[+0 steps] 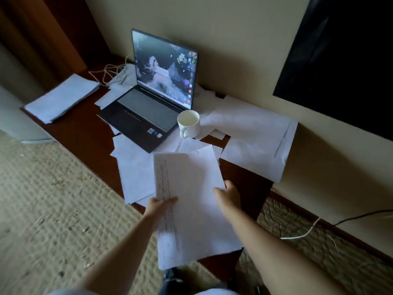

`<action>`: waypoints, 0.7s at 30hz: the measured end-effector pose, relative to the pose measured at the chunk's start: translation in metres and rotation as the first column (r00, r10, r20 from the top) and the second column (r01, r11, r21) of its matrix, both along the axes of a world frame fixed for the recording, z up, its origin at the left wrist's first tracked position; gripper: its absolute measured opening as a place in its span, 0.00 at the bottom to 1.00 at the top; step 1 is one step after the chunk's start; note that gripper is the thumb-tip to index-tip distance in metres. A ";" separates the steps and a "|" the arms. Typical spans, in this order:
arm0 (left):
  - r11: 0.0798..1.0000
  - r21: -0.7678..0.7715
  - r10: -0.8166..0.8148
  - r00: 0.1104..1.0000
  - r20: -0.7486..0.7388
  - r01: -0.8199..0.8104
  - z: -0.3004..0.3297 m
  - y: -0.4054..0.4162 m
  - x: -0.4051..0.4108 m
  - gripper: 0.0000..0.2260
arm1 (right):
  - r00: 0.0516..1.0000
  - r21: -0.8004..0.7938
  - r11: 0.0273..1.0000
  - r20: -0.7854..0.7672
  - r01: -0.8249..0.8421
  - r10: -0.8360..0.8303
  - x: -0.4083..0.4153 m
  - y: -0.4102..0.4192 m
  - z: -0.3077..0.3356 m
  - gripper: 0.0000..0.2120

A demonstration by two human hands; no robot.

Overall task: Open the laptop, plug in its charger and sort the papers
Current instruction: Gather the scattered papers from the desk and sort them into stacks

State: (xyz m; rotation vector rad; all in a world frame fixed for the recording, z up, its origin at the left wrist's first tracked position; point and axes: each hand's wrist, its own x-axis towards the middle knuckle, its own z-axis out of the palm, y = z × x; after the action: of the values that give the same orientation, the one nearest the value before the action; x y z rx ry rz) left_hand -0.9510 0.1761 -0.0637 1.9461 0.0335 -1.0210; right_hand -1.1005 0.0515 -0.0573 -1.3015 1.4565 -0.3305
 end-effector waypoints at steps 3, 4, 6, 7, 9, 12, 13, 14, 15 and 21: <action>0.994 -0.048 0.099 0.993 0.070 -0.096 0.012 0.029 0.018 0.07 | 0.995 0.000 0.996 0.036 -0.088 0.088 0.028 0.013 0.009 0.04; 0.990 -0.066 0.126 0.989 0.079 -0.121 0.015 0.039 0.026 0.08 | 0.990 -0.013 0.990 0.028 -0.139 0.139 0.039 0.018 0.011 0.09; 0.983 -0.094 0.165 0.984 0.073 -0.158 0.023 0.057 0.046 0.12 | 0.973 -0.023 0.973 -0.001 -0.231 0.231 0.065 0.030 0.014 0.16; 0.980 -0.102 0.181 0.981 0.071 -0.174 0.024 0.067 0.057 0.12 | 0.968 -0.031 0.967 -0.004 -0.251 0.251 0.079 0.035 0.015 0.16; 0.970 -0.126 0.218 0.974 0.067 -0.208 0.022 0.087 0.081 0.13 | 0.981 -0.116 0.974 -0.027 -0.196 0.194 0.100 0.049 0.016 0.11; 0.964 -0.122 0.246 0.968 0.060 -0.237 0.010 0.114 0.111 0.13 | 0.952 -0.201 0.977 -0.281 0.067 -0.123 0.114 0.070 0.000 0.20; 0.968 -0.099 0.237 0.970 0.058 -0.231 0.006 0.122 0.117 0.13 | 0.911 -0.152 0.975 -0.358 0.162 -0.207 0.112 0.079 -0.004 0.24; 0.972 -0.086 0.222 0.974 0.054 -0.217 0.001 0.128 0.120 0.14 | 0.876 -0.099 0.965 -0.405 0.244 -0.263 0.112 0.086 -0.008 0.26; 0.978 -0.078 0.199 0.979 0.053 -0.195 -0.001 0.130 0.121 0.13 | 0.858 -0.055 0.952 -0.419 0.302 -0.297 0.110 0.089 -0.010 0.26; 0.993 -0.040 0.115 0.992 0.057 -0.113 -0.017 0.130 0.118 0.12 | 0.909 -0.008 0.944 -0.266 0.330 -0.320 0.112 0.086 -0.010 0.17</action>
State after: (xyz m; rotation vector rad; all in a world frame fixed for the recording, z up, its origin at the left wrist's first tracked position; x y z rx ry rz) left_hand -0.8329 0.3057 -0.0810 1.9176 0.0906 -0.8826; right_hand -0.9888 0.1379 -0.0677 -1.0998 1.9056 -0.3547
